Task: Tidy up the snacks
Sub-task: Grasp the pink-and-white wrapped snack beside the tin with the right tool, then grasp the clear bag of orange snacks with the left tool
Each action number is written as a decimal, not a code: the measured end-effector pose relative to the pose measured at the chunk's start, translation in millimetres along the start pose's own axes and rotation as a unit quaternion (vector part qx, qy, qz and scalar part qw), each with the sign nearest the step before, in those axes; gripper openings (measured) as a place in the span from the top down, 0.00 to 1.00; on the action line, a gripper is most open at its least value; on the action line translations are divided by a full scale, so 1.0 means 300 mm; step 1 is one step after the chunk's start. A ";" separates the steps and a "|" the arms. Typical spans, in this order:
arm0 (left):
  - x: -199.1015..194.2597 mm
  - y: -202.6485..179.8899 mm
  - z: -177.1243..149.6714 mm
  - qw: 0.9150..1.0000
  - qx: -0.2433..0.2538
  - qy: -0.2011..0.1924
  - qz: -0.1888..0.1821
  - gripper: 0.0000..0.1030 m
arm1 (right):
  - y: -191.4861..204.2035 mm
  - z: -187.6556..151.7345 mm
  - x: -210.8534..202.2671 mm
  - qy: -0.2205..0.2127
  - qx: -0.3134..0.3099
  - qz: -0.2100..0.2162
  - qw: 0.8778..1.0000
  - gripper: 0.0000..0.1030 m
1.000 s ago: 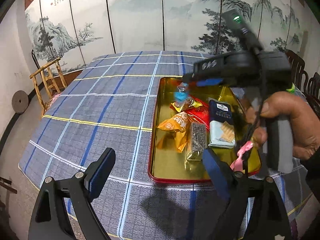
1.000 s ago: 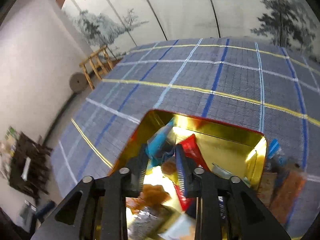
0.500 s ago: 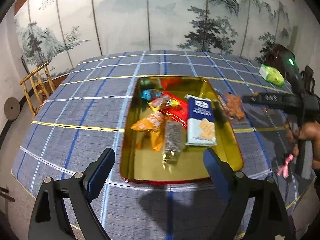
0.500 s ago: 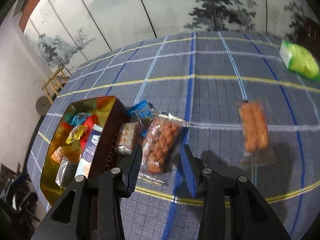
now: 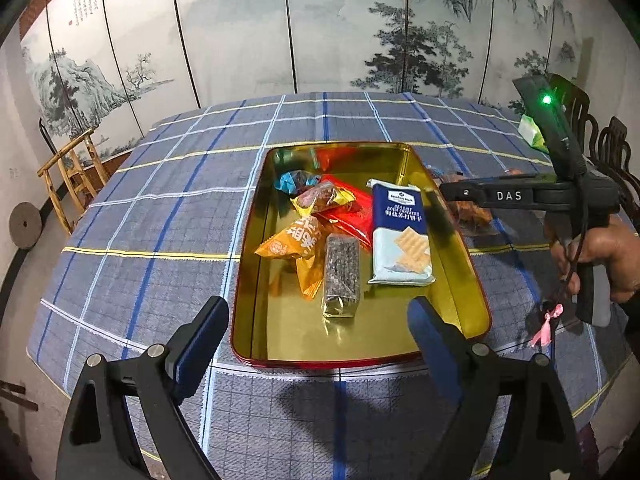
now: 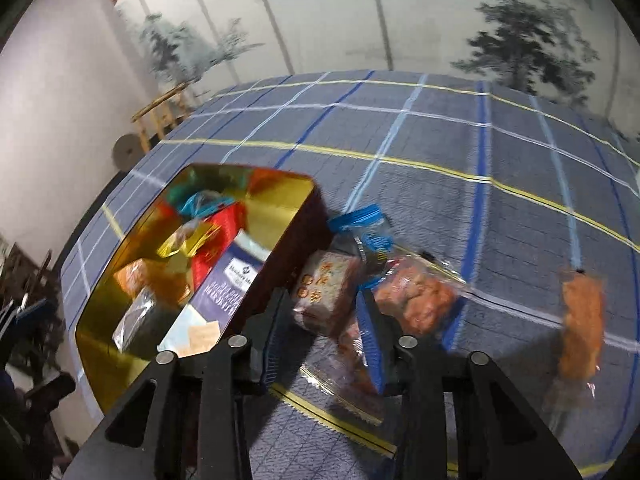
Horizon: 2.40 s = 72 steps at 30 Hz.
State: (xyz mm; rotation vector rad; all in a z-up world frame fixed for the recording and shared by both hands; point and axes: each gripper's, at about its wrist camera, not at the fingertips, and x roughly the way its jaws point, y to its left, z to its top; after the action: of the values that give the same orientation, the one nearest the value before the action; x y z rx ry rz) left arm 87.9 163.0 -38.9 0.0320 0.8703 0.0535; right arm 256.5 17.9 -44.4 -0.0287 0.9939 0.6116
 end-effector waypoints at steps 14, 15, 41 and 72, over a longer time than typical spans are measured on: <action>0.005 -0.037 0.004 1.000 0.012 0.002 0.001 0.14 | 0.044 0.076 0.117 0.067 -0.033 -0.024 0.997 0.62; 0.003 -0.038 0.005 1.000 0.014 0.001 0.003 0.14 | 0.037 0.082 0.125 0.073 -0.026 -0.025 0.997 0.61; 0.003 -0.343 0.280 0.982 0.052 0.016 -0.179 0.11 | -0.385 -0.430 -0.392 -0.023 0.138 -0.238 0.961 0.76; 0.464 -0.669 0.305 0.974 0.100 0.134 -0.151 0.66 | -0.476 -0.531 -0.422 -0.084 0.176 -0.214 0.957 0.76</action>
State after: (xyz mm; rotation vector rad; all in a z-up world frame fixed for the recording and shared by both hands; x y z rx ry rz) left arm 254.3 -29.4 -96.3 0.0821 1.1395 -0.3212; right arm 153.9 -207.3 -68.8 0.1188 0.8833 0.0346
